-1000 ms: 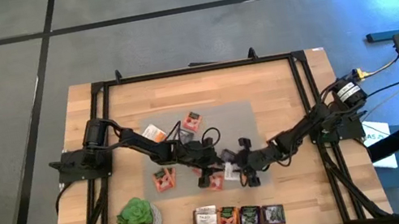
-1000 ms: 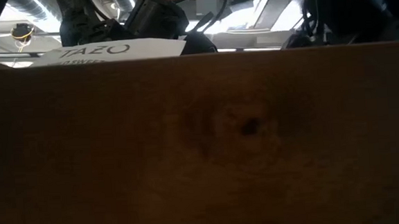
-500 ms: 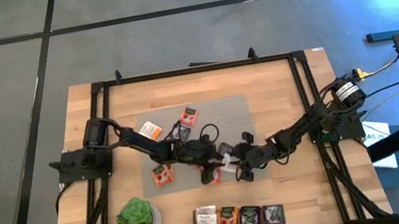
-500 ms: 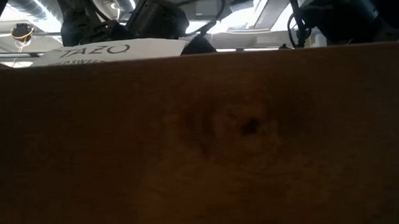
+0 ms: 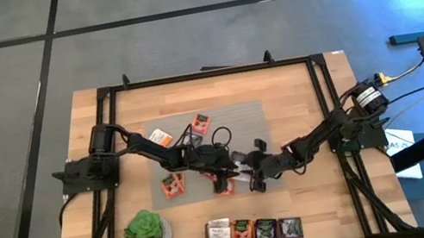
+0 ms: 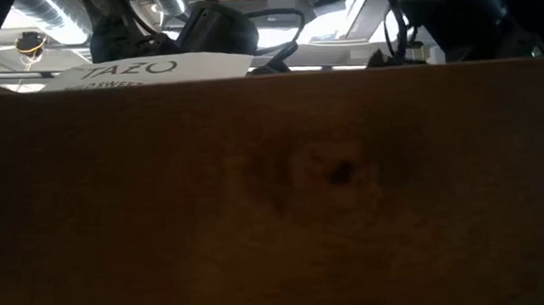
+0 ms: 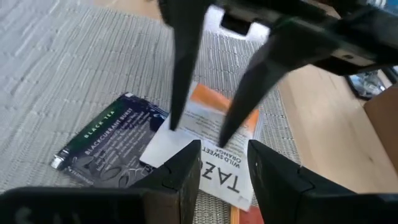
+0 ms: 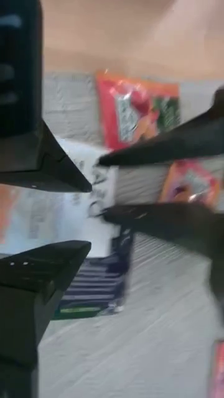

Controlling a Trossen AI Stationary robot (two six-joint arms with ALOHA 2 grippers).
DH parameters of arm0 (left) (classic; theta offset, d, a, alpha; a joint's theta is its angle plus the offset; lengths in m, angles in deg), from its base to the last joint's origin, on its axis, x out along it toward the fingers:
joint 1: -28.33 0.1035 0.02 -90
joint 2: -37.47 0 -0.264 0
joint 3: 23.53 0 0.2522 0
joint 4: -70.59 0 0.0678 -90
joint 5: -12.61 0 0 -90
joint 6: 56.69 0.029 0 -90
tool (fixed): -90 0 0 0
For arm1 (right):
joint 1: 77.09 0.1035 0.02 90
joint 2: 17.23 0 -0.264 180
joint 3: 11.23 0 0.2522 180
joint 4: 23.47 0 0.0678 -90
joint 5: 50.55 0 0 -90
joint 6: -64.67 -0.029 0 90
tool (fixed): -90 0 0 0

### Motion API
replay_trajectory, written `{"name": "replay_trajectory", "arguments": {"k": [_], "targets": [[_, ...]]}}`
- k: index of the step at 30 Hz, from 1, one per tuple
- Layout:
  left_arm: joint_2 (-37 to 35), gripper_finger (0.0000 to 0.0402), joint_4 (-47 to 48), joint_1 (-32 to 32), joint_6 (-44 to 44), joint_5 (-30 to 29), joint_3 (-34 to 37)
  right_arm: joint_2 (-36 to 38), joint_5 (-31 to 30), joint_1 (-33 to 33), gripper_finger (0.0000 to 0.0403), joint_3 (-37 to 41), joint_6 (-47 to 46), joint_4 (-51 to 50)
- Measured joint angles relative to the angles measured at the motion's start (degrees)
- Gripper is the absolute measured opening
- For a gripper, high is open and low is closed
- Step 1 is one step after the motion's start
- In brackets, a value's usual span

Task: Pick & Place Tea
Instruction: Put the white and orange tea bag into the left section of the wooden organizer

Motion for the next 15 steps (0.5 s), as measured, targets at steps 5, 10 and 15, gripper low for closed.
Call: {"name": "replay_trajectory", "arguments": {"k": [5, 10, 15], "targets": [[-0.01, 0.0128, 0.04, 0.29, -4.99, 1.01, -0.02, 2.79, 0.63, 0.01, 0.0138, -1.81, 5.52, -0.92], [-0.01, 0.0127, 1.44, 0.37, -11.82, 1.9, -0.02, 6.38, 7.93, 0.06, 0.0138, -2.37, 6.29, -8.25], [-0.01, 0.0127, 3.43, 0.35, -13.81, -0.12, -0.02, 6.25, 9.38, 0.91, 0.0138, -2.33, 3.17, -13.97]]}}
